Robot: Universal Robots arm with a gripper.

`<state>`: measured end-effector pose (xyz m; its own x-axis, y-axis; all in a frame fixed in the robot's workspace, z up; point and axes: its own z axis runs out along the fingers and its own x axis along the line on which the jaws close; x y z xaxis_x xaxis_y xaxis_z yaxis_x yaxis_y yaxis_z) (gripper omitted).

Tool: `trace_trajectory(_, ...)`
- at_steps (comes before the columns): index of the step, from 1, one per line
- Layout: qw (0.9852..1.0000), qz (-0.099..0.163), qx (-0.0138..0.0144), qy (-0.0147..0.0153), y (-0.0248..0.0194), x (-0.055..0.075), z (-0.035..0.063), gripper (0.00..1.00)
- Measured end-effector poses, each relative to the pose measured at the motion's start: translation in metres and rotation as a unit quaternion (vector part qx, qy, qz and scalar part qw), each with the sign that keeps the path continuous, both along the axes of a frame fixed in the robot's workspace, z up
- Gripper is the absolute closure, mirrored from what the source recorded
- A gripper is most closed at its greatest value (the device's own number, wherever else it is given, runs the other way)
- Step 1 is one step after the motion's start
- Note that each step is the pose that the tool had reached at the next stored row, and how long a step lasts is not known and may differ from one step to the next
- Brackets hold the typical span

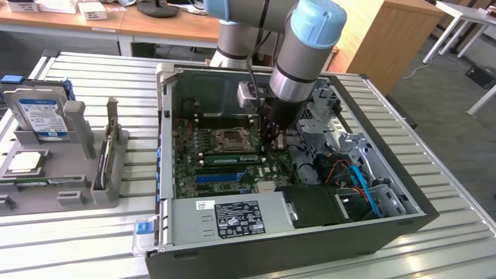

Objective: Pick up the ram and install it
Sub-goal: 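Press down the ram until it locks into place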

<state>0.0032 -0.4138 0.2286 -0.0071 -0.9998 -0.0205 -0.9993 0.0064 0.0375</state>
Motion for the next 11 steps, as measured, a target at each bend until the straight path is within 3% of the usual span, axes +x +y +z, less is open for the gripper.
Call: trace_trajectory(11, 1.0, 0.0, 0.0, 0.0, 0.0, 0.0, -0.0019, 0.89)
